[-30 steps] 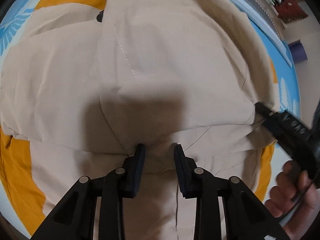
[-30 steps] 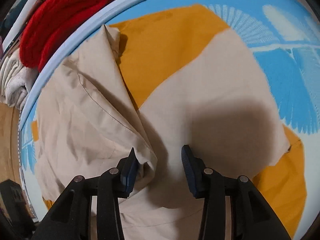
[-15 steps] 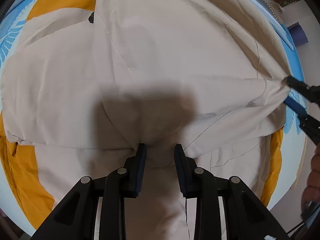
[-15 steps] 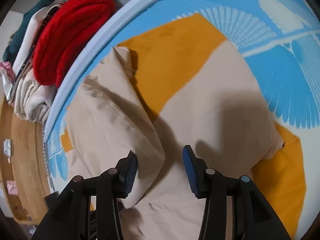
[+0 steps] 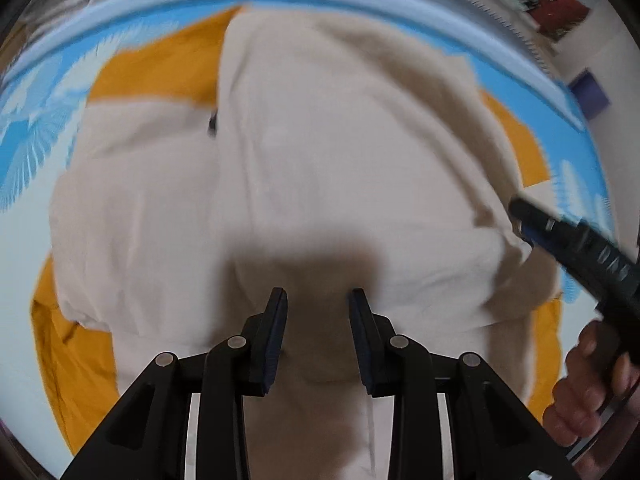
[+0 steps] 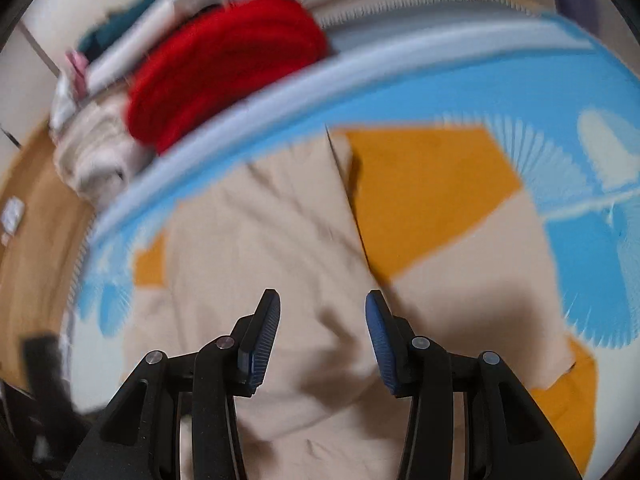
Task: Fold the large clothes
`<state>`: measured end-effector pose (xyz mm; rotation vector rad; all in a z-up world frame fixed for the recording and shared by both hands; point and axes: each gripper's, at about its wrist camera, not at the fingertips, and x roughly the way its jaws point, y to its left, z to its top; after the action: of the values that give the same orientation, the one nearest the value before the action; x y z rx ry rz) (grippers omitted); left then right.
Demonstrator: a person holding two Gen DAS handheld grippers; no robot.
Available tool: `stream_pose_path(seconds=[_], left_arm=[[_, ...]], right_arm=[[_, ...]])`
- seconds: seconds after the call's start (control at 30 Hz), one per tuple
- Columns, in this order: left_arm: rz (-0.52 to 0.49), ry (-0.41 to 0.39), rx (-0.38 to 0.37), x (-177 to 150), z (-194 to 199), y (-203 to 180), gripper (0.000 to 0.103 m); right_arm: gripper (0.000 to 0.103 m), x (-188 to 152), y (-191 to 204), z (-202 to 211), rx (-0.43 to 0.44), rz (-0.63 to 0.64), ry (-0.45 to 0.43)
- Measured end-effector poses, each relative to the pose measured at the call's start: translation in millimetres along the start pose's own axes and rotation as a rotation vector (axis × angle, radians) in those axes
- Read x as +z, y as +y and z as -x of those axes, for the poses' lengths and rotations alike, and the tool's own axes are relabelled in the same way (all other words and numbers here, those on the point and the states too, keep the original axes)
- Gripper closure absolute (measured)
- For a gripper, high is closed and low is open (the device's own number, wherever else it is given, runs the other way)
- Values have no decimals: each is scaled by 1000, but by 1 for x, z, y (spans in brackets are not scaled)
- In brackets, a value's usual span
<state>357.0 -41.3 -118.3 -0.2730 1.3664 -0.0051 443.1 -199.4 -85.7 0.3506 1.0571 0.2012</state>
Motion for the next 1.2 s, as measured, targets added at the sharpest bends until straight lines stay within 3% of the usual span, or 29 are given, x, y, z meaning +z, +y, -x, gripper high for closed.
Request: stream_pose_path(seconds=[0.07, 0.13, 0.23, 0.33, 0.4, 0.47, 0.53, 0.6, 0.63, 0.73, 0.87, 0.97, 1.07, 1.2], left_arm=[[47, 70, 18, -2, -14, 16, 74], [86, 84, 13, -3, -17, 20, 74], [61, 30, 0, 1, 3, 11, 74], [45, -25, 9, 2, 19, 11, 72], [31, -22, 19, -1, 18, 9, 72], [26, 7, 27, -3, 10, 5, 72], [42, 83, 18, -14, -10, 9, 71], [61, 141, 0, -24, -18, 15, 70], [64, 134, -3, -27, -14, 13, 70], [2, 9, 20, -31, 31, 11, 71], [-72, -155, 20, -45, 93, 18, 70], [-87, -218, -29, -57, 120, 40, 70], [-112, -261, -18, -74, 137, 67, 72], [-114, -292, -26, -93, 162, 108, 89]], right_arm=[[57, -10, -9, -27, -53, -16, 99], [58, -21, -27, -42, -93, -45, 178], [58, -18, -25, -34, -100, -34, 166], [57, -11, -15, -9, -85, -3, 67], [57, -9, -5, 7, -27, 28, 2], [57, -14, 0, 11, 9, 71, -8], [54, -27, -2, -9, -10, 97, 83], [56, -43, -13, -34, -102, 99, 209], [56, -48, -18, -35, -110, 78, 215], [56, -43, -6, 0, -124, 98, 143], [56, -34, 19, 79, -134, 210, -80], [56, -32, 31, 150, -90, 230, -258], [56, -38, 38, 201, -83, 265, -372], [56, -53, 26, 243, -118, 288, -409]])
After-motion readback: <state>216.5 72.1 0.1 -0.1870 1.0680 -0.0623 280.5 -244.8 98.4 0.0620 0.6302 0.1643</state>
